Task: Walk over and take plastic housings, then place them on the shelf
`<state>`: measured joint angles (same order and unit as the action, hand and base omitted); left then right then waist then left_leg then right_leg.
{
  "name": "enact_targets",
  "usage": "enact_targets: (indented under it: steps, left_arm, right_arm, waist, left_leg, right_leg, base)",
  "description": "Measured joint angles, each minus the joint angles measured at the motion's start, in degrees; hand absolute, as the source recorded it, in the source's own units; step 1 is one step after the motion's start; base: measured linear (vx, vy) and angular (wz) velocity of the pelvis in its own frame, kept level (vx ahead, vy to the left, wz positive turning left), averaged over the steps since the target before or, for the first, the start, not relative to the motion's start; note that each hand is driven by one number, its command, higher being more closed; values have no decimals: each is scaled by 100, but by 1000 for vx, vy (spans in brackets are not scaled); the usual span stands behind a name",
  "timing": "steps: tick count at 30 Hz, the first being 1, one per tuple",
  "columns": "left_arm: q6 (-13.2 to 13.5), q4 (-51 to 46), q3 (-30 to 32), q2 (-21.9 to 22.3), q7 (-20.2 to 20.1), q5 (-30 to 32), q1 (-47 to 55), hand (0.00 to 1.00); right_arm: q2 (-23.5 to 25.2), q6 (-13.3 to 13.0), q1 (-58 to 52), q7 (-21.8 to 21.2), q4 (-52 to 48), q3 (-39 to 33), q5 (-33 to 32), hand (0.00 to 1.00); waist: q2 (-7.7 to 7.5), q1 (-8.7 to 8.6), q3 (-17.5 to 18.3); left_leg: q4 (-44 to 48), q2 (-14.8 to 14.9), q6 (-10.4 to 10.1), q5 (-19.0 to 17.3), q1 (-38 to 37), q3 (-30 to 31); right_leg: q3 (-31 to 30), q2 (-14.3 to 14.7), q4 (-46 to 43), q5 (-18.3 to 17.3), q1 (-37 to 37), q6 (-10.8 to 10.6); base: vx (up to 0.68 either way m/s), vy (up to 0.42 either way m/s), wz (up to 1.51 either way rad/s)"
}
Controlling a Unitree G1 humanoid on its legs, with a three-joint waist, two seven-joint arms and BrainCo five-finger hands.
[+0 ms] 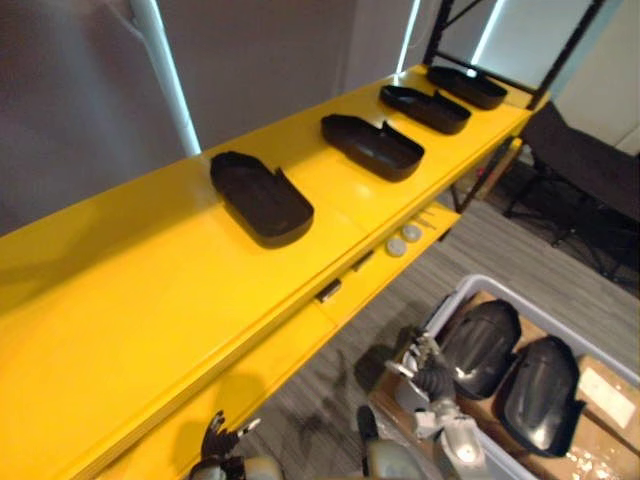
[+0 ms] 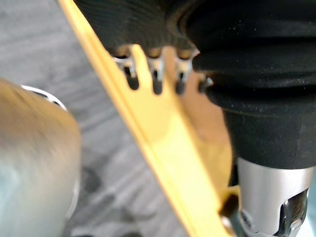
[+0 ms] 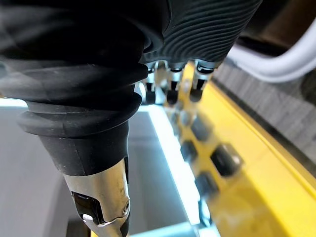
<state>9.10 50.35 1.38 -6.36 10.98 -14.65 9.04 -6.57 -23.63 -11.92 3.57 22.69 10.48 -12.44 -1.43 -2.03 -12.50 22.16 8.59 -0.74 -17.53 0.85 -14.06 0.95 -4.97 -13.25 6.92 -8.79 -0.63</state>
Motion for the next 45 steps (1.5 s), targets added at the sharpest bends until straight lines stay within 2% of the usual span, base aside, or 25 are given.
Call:
enact_targets:
  steps: [2,3,4,5,6,7,9,10,13,14,15,16,17,18,19,23,26,27,28,30,32,35,37,41,45]
  left_arm:
    - [-50,-30,172,-20,0,3,52,0]
    - [-62,-54,296,-91,0,6,126,0]
    - [-123,-10,495,-121,-2,65,167,0]
    - [-153,67,516,-120,-12,146,177,0]
    - [-155,182,557,-106,-39,232,254,0]
    - [-141,248,637,-127,-65,288,260,0]
    - [-114,267,648,-293,-109,386,273,0]
    - [-69,270,711,-357,-113,389,338,0]
    - [-24,303,743,-458,-129,375,464,0]
    - [-24,312,740,-455,-134,365,450,0]
    - [32,325,740,-450,-146,297,410,0]
    - [94,422,721,-380,-143,136,332,0]
    - [103,466,690,-295,-147,96,290,0]
    - [96,511,669,-137,-146,-23,236,0]
    - [85,563,648,243,-194,-500,204,0]
    - [141,601,457,335,-287,-563,439,0]
    - [239,603,344,292,-317,-676,450,0]
    - [249,580,266,219,-321,-653,437,0]
    - [242,469,224,167,-317,-454,453,0]
    - [250,408,146,54,-306,-81,430,0]
    - [286,328,-9,-45,-245,213,432,0]
    - [295,196,-49,-48,-220,16,433,0]
    - [264,79,-48,-27,-180,-264,421,0]
    - [159,-186,-40,40,-84,-373,385,0]
    - [75,-260,-42,51,-104,-500,301,0]
  right_arm:
    - [0,-18,133,40,40,2,-2,0]
    - [-1,-30,185,70,46,44,-4,0]
    - [3,-47,365,169,41,207,-7,0]
    - [6,-46,418,224,44,266,-5,0]
    - [-11,-7,579,312,80,290,-3,0]
    - [39,-6,600,417,68,332,-1,0]
    - [55,68,570,485,152,385,0,0]
    - [56,156,553,520,197,405,-1,0]
    - [63,165,533,522,216,378,-6,0]
    - [63,165,511,521,226,365,-6,0]
    - [61,211,480,521,252,355,-21,0]
    - [0,319,432,521,261,300,-16,0]
    - [-45,358,406,520,261,266,-15,0]
    - [-88,409,356,511,260,215,5,0]
    - [-312,616,275,527,275,40,174,0]
    - [-453,789,-71,632,295,-401,239,0]
    - [-454,836,-152,624,295,-567,242,0]
    - [-435,844,-112,620,293,-639,273,0]
    - [-375,843,-37,637,276,-656,339,0]
    - [-307,836,53,671,247,-637,377,0]
    - [-212,792,220,848,173,-637,367,0]
    - [-197,410,647,1117,-274,-782,288,0]
    - [-195,104,1199,1445,-574,-1134,121,0]
    - [-356,70,2283,2043,-404,-1806,-368,0]
    - [-986,218,3430,2566,763,-2171,-746,0]
  waist:
    - [24,93,-7]
    - [-29,137,18]
    - [-75,179,34]
    - [-2,241,64]
    - [220,491,91]
    - [187,400,115]
    - [131,412,151]
    - [78,489,201]
    - [-47,455,271]
    - [-74,445,274]
    - [-215,424,276]
    - [-132,415,244]
    - [-55,388,206]
    - [41,321,153]
    - [325,183,77]
    - [419,140,79]
    - [439,134,81]
    - [383,168,46]
    - [227,212,-38]
    - [146,243,-82]
    - [87,286,-74]
    - [106,307,-117]
    - [176,383,-225]
    - [263,523,-528]
    - [301,705,-735]
  left_leg:
    - [-212,87,-61,210,-78,-28]
    - [-242,86,-89,262,-77,-103]
    - [-250,16,-73,287,-2,-24]
    - [-406,3,-45,279,52,47]
    - [-766,210,-54,522,18,-111]
    - [-978,208,-67,760,42,-239]
    - [-1104,233,-104,951,75,-391]
    - [-1073,353,-179,1016,172,-556]
    - [-654,754,-358,1146,635,-766]
    - [-558,825,-403,1172,709,-813]
    - [-462,874,-539,1249,750,-869]
    - [-475,1043,-747,1393,725,-870]
    - [-502,1126,-806,1453,694,-860]
    - [-581,1220,-896,1554,637,-854]
    - [-754,1346,-829,1728,595,-655]
    - [-760,749,-874,1585,416,100]
    - [-1098,659,-920,1377,392,164]
    - [-1161,557,-985,1375,369,163]
    - [-1128,427,-936,1326,328,81]
    - [-973,351,-932,1230,370,75]
    - [-743,300,-920,1074,472,83]
    - [-556,205,-879,977,699,253]
    - [-556,132,-870,974,842,697]
    - [-562,82,-880,1022,973,1062]
    - [-573,53,-879,1117,1142,1226]
  right_leg:
    - [530,-87,-686,-301,-48,284]
    - [775,-191,-758,-252,-35,282]
    - [943,-48,-541,-2,-77,433]
    - [835,68,-182,265,-102,466]
    - [616,250,449,581,63,523]
    - [933,-96,-670,-225,5,581]
    - [997,-660,-1681,-728,126,297]
    - [943,-925,-1690,-746,269,300]
    - [832,-1195,-800,-637,587,133]
    - [867,-1206,-500,-515,685,-17]
    - [973,-1202,-175,-428,850,-393]
    - [1183,-1100,-7,-827,952,-958]
    - [1285,-1026,75,-1001,1017,-1153]
    - [1393,-928,171,-1261,1092,-1242]
    - [1410,-705,135,-1412,1068,-1118]
    - [964,-751,55,-1480,733,-920]
    - [824,-627,219,-1301,523,-953]
    - [752,-671,291,-1175,494,-1003]
    - [662,-780,455,-984,521,-1048]
    - [646,-851,722,-766,644,-1093]
    - [631,-903,1001,-583,726,-1130]
    - [639,-932,1350,-283,721,-1142]
    - [688,-877,1579,-57,700,-1099]
    - [845,-835,1681,48,741,-1091]
    - [1010,-830,1655,63,695,-1081]
  base:
    - [11,-2,-7]
    - [-37,-21,-53]
    - [-98,-27,-76]
    - [-187,-2,-133]
    - [-175,-23,-121]
    - [-152,-25,-98]
    - [-27,-121,-57]
    - [-13,-205,-80]
    - [-104,-380,-80]
    - [-164,-567,-64]
    - [-156,-514,-57]
    - [-178,-547,-53]
    - [-154,-425,-42]
    - [-235,-558,-28]
    - [-189,-365,-26]
    - [-166,-130,-52]
    - [-108,21,-28]
    - [-99,120,-28]
    - [-96,142,-29]
    - [-62,124,-18]
    - [-58,126,-14]
    - [-42,77,-8]
    - [-38,33,-4]
    - [-73,12,18]
    - [-60,11,22]
